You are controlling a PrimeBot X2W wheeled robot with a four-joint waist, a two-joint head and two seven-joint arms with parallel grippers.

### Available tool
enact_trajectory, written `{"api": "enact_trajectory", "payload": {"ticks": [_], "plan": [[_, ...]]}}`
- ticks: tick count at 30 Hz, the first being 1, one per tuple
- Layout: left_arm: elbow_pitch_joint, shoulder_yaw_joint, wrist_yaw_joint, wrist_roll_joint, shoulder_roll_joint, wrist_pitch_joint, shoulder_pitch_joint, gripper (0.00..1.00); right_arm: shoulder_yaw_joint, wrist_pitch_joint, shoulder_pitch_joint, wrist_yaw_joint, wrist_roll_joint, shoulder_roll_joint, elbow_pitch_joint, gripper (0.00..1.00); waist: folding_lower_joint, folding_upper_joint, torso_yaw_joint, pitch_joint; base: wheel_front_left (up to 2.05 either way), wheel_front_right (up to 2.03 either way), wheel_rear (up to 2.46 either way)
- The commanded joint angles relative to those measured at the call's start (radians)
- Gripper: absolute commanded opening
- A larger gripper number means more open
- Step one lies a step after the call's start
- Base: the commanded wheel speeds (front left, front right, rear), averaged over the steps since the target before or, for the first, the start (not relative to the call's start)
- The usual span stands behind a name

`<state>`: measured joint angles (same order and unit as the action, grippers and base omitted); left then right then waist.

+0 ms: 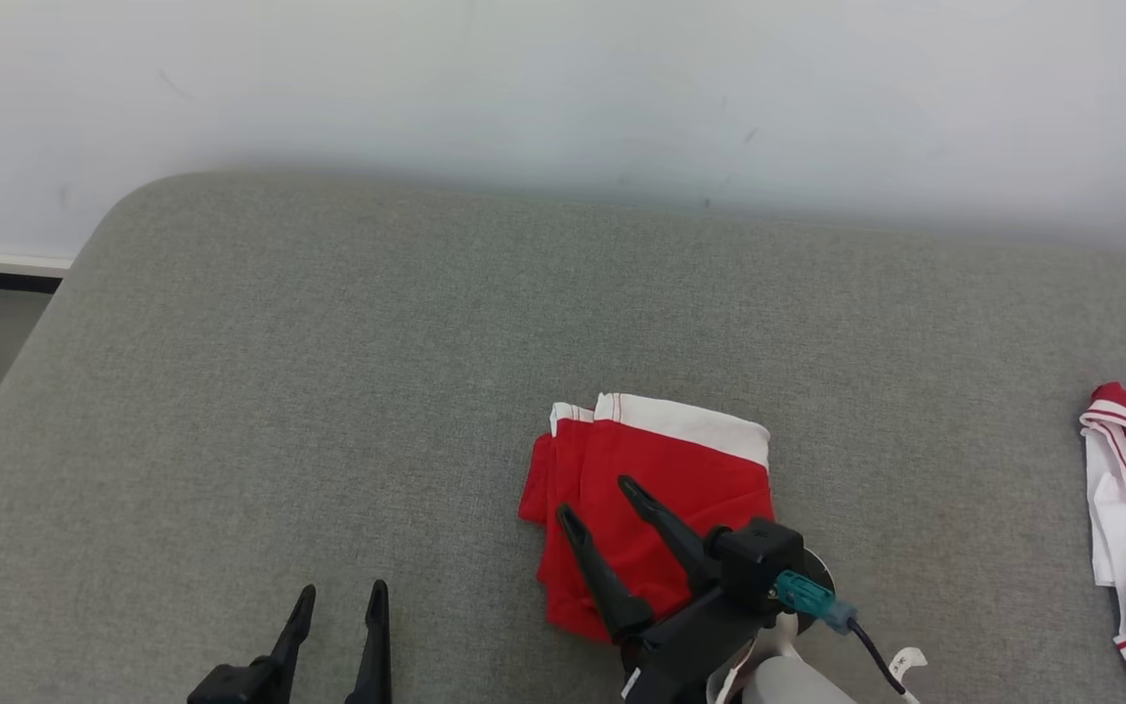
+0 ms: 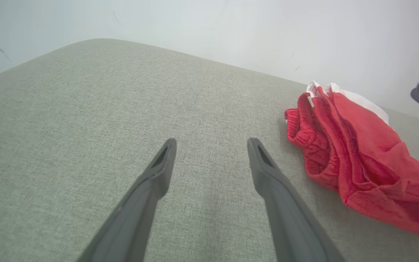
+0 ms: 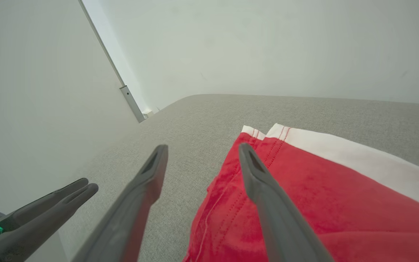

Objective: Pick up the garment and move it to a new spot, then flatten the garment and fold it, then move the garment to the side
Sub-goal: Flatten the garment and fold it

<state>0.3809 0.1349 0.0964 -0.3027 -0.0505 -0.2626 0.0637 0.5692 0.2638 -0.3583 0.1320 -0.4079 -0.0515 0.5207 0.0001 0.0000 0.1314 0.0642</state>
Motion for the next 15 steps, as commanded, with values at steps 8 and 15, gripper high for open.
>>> {"api": "enact_trajectory", "payload": {"ticks": [8,15], "plan": [[0.000,-0.017,-0.014,0.039,0.000,-0.003,-0.009,1.00,-0.148,0.000,0.058,-0.003,0.074,0.001,-0.012,1.00,-0.0001,0.0000,-0.046,-0.016,0.00,0.00,0.00],[-0.014,-0.040,-0.023,0.078,0.000,-0.003,-0.022,1.00,-0.348,0.000,0.151,-0.003,0.210,0.002,-0.020,1.00,-0.0001,0.0000,-0.100,-0.024,0.00,0.00,0.00]]}}
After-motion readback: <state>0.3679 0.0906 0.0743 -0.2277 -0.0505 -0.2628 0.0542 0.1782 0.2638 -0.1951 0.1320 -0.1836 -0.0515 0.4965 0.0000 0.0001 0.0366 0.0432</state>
